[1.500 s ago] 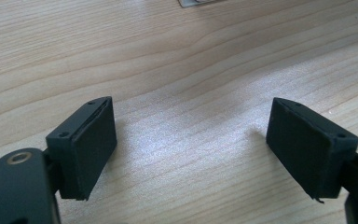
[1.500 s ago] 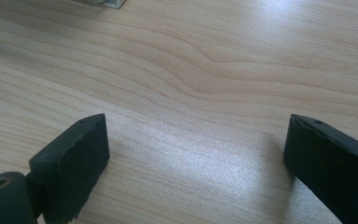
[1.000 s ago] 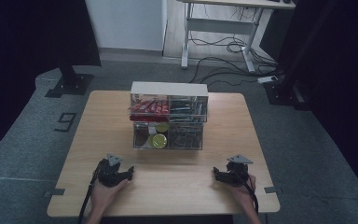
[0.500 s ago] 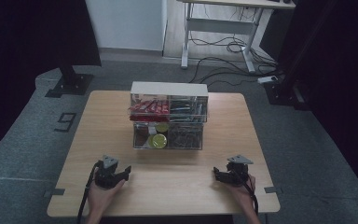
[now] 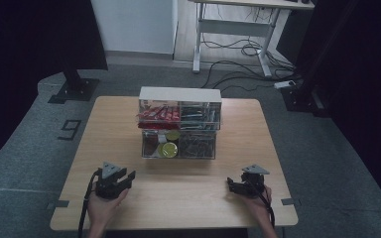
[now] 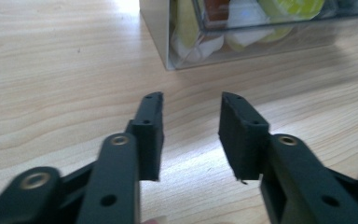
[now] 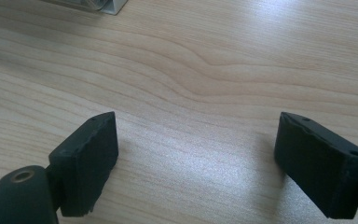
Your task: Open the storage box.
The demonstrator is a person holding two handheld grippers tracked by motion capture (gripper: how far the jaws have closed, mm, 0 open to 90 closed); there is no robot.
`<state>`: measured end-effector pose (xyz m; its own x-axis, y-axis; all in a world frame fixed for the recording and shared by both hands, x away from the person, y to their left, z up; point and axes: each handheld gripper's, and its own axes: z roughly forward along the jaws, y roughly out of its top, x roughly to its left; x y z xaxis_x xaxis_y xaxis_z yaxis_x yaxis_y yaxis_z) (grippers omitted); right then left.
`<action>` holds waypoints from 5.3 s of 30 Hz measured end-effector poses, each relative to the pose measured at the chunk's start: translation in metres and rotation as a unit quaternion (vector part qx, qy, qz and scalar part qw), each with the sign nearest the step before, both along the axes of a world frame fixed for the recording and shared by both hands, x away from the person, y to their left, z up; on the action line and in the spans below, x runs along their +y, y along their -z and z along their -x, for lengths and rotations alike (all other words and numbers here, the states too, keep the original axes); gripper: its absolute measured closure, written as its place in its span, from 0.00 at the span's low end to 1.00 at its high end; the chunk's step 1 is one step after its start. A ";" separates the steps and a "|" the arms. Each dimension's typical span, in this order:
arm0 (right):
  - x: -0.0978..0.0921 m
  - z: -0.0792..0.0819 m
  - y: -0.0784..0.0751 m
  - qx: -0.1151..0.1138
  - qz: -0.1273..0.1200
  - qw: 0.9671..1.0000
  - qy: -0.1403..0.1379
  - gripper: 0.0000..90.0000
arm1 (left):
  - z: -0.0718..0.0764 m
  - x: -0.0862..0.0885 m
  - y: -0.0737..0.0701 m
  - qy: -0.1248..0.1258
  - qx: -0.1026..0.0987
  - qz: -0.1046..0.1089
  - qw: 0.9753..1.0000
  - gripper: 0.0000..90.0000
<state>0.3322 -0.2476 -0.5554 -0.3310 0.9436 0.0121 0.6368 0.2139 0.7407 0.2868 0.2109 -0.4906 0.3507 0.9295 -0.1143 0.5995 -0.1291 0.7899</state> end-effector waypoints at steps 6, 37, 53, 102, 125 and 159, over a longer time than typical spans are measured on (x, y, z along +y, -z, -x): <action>0.000 0.000 0.000 0.000 0.000 1.000 0.000 0.15 | 0.003 0.002 -0.015 -0.002 -0.015 0.012 1.000 0.79; -0.001 0.000 0.000 -0.001 0.000 1.000 0.008 0.16 | -0.002 -0.016 -0.081 0.043 -0.069 0.000 0.997 1.00; -0.001 0.000 0.000 -0.001 0.000 1.000 0.012 0.16 | -0.013 -0.030 -0.112 0.064 -0.087 -0.011 0.994 1.00; -0.001 0.000 0.000 -0.001 0.000 1.000 0.012 0.16 | -0.060 -0.050 -0.137 0.093 -0.071 0.031 0.993 1.00; -0.001 0.000 0.000 0.000 0.001 1.000 0.011 0.15 | -0.078 -0.058 -0.152 0.086 -0.069 0.034 0.993 1.00; -0.001 0.000 0.000 0.001 0.000 1.000 0.014 0.15 | -0.097 -0.063 -0.182 0.080 -0.087 0.034 0.992 1.00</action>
<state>0.3322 -0.2488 -0.5553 -0.3045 0.9524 0.0121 0.6433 0.1963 0.7400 0.3840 0.1478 -0.3087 0.5129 0.8527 -0.0989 0.4294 -0.1551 0.8897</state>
